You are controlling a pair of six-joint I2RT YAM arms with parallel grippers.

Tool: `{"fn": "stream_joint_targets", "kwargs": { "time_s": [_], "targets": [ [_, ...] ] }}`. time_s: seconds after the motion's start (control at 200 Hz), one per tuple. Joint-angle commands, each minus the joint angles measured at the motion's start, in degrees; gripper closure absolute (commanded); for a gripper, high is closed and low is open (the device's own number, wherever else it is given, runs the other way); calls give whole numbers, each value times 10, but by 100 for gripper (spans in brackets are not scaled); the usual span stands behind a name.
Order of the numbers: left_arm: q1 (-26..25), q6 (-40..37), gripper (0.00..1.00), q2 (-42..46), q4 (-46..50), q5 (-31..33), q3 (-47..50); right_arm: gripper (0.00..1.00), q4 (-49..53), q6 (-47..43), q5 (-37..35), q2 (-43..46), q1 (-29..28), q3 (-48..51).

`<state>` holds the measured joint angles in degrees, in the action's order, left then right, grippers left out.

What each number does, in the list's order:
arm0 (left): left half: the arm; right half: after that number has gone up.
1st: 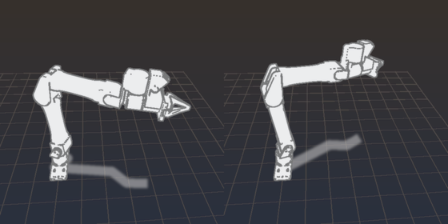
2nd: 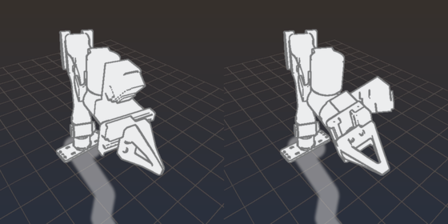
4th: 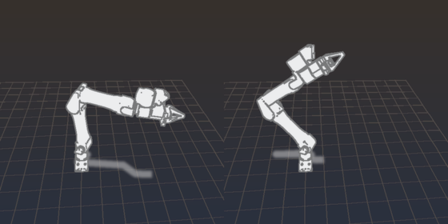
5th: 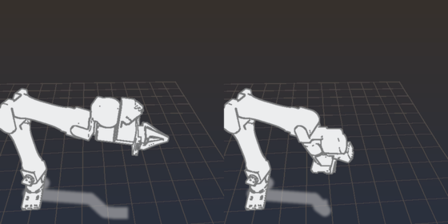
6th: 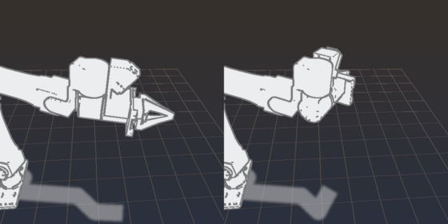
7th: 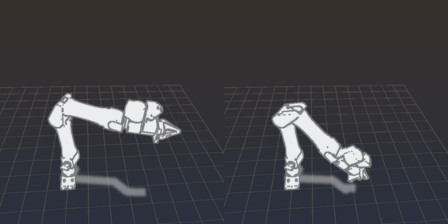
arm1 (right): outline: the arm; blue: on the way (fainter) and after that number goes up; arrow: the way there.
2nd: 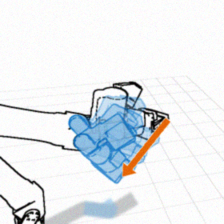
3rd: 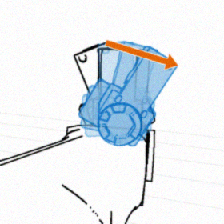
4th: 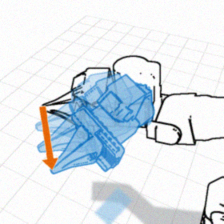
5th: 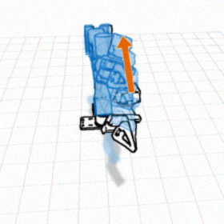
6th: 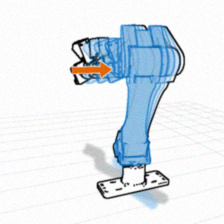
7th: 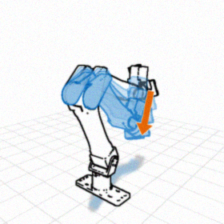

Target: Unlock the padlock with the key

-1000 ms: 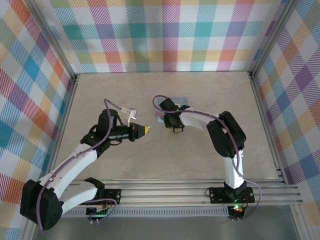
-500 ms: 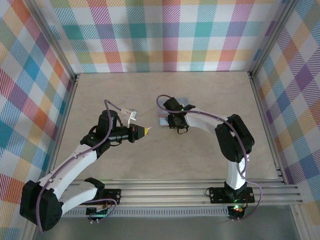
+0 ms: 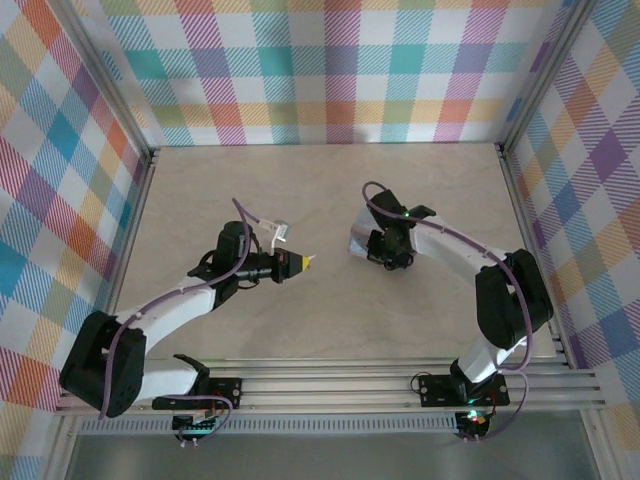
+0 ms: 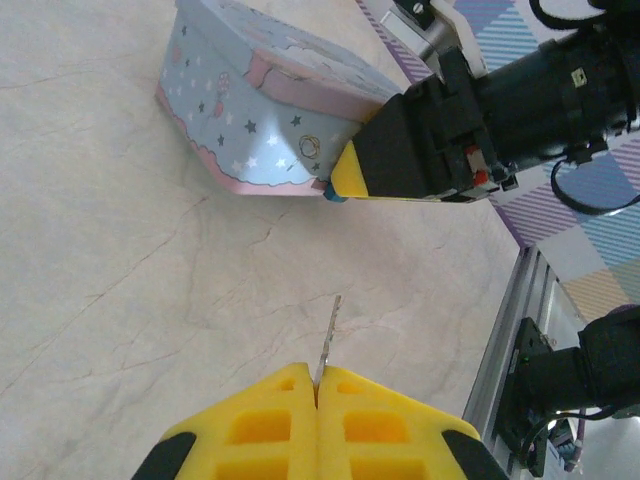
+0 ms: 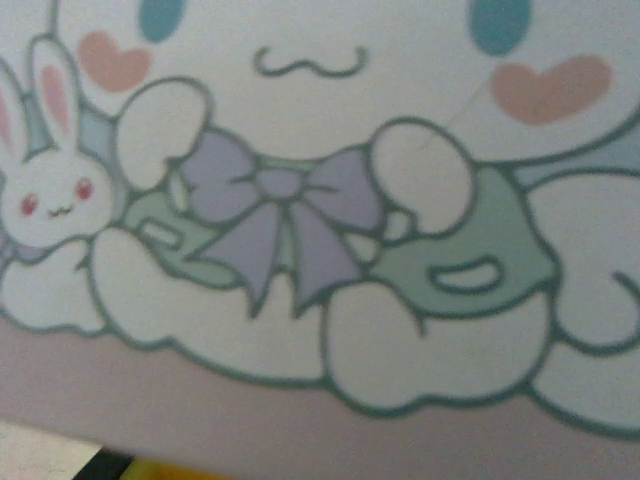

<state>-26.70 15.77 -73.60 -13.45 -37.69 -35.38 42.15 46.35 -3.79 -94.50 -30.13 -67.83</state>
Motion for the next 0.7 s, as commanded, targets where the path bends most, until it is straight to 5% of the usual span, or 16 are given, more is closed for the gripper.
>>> {"fn": "stream_joint_targets", "kwargs": {
  "time_s": [0.0, 0.26, 0.695],
  "targets": [
    [-13, 1, 100, -28, -77, -28, -25, 100, 42, 23, 70, -3, 8, -63],
    [-48, 86, 100, -131, -311, -13, 1, 100, 71, 27, 213, -41, 55, -132],
    [-68, 211, 100, -262, -543, 32, 11, 100, 38, 79, 306, -58, 76, -153]
  ]
}}
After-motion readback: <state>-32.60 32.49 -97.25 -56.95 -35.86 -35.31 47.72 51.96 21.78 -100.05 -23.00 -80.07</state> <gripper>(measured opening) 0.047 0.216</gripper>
